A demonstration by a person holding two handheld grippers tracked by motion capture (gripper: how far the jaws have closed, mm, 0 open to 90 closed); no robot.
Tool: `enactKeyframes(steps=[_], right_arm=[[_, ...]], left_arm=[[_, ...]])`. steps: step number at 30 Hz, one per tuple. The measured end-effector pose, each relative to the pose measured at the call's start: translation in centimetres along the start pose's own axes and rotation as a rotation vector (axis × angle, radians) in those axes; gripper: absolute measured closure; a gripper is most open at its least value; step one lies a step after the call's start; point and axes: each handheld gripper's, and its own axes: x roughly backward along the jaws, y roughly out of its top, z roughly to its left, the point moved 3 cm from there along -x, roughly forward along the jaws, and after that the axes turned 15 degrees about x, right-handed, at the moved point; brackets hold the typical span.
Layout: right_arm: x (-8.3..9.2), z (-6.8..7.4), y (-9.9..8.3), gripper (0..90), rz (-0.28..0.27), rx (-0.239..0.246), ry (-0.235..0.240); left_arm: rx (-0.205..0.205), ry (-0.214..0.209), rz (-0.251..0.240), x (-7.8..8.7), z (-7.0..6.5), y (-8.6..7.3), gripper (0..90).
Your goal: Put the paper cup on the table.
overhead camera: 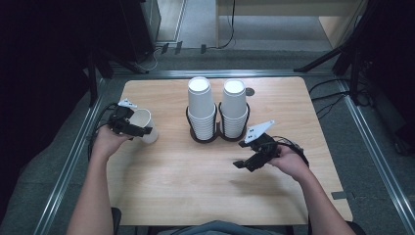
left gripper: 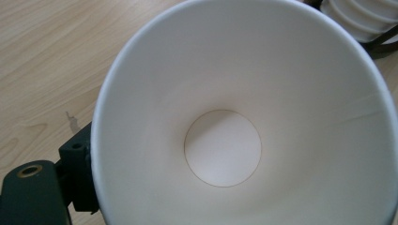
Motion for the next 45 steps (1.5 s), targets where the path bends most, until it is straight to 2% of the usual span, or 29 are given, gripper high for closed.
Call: enactKeyframes(steps=[4, 8, 15, 17, 18, 23, 28, 31, 45], right_arm=[[0.2, 0.1, -0.2, 21.3, 0.005, -0.013, -0.003], [0.4, 0.2, -0.4, 21.3, 0.007, -0.017, -0.011], [0.9, 0.1, -0.7, 21.3, 0.001, -0.032, -0.021], [1.0, 0.1, -0.8, 21.3, 0.000, -0.034, -0.023], [1.0, 0.1, -0.8, 21.3, 0.002, -0.034, -0.024], [0.9, 0.1, -0.9, 21.3, 0.013, -0.028, -0.022], [0.8, 0.1, -0.9, 21.3, 0.015, -0.025, -0.018], [0.7, 0.2, -0.9, 21.3, 0.019, -0.020, -0.016], [0.7, 0.2, -1.0, 21.3, 0.024, -0.027, -0.019]], left_arm=[[-0.011, 0.023, 0.016, -0.5, -0.1, 0.1, 8.6], [-0.014, 0.023, 0.019, -0.9, -0.2, 0.3, 8.1], [-0.011, 0.007, 0.017, -1.0, -0.2, 0.4, 6.6], [0.002, 0.003, 0.014, -1.1, -0.2, 0.5, 0.0], [0.005, -0.009, 0.010, -1.0, -0.2, 0.5, 0.0], [-0.002, -0.009, 0.005, -0.9, -0.4, 0.5, 0.0], [0.011, -0.036, -0.014, -0.2, -0.3, 0.7, 0.0], [0.035, -0.065, -0.034, 0.5, -0.2, 0.8, 0.0], [0.078, -0.075, -0.070, 3.3, 0.3, 1.5, 0.0]])
